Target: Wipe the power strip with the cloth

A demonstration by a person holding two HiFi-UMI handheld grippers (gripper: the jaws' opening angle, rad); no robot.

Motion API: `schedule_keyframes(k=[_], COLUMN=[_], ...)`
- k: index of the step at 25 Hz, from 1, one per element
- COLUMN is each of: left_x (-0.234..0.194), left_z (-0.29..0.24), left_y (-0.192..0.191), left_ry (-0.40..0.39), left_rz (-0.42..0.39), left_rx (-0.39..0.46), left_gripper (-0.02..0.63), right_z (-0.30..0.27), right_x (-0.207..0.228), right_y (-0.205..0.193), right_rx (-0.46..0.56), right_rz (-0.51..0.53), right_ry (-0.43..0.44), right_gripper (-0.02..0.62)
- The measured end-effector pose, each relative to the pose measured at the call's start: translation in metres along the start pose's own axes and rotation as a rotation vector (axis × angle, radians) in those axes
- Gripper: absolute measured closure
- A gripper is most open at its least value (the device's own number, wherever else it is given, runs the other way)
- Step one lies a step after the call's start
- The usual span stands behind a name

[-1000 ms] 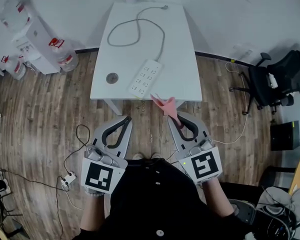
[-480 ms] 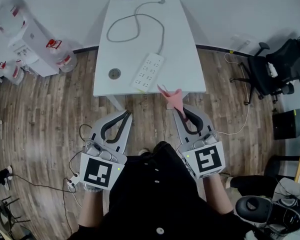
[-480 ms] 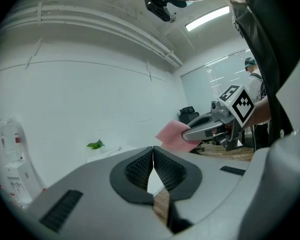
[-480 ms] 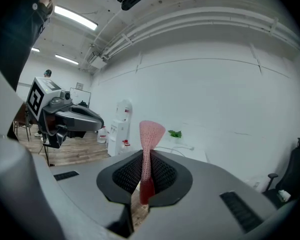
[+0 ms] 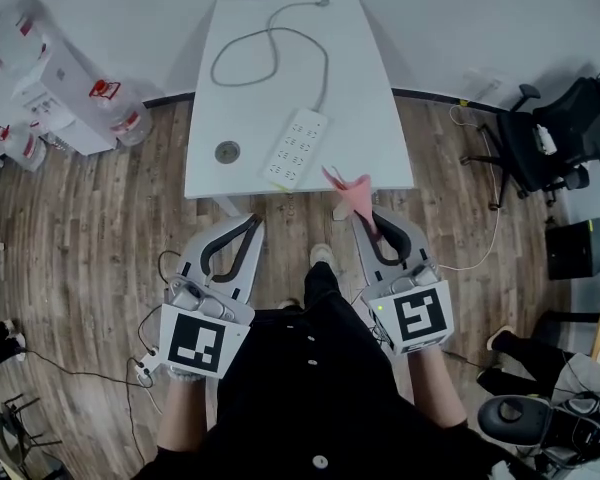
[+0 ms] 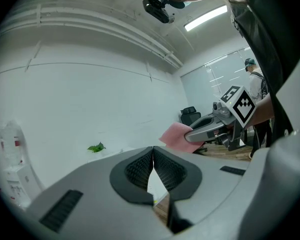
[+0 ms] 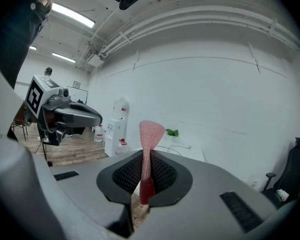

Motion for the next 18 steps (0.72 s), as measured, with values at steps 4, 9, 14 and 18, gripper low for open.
schedule_keyframes(k=[4,9,14,18], left_x=[-0.007,-0.017,-0.025,-0.033], left_z=[-0.018,-0.056,-0.096,-0.122], left_y=[0.001,0.009,0.016,0.022], left_ry=[0.024,0.057,0.103,0.139], left_rz=[0.005,0.000,0.000,-0.006], left_rx=[-0.001,-0.009,-0.013,-0.016], left_gripper=[0.591,0.591,0.591,0.591], right_z=[-0.018,-0.043,-0.075,-0.101], right_x=[0.018,0.056,0.095,0.123], right_y=[0.000,-0.005,-0.007,-0.007], right_rx=[0.009,0.007,0.017,0.024], right_rz=[0.011,0.024,0.027,0.039], right_ry=[0.020,0.047,0.108,0.144], right_gripper=[0.548,0.548,0.548,0.548])
Point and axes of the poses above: the fingertips, and each gripper's own axes: z backward along the fingers, x to its right, y out of its top, the point moved 10 cm from there along z, backward along the fingers, and after that the axes turned 5 degrees about z, right-handed, at the moved point
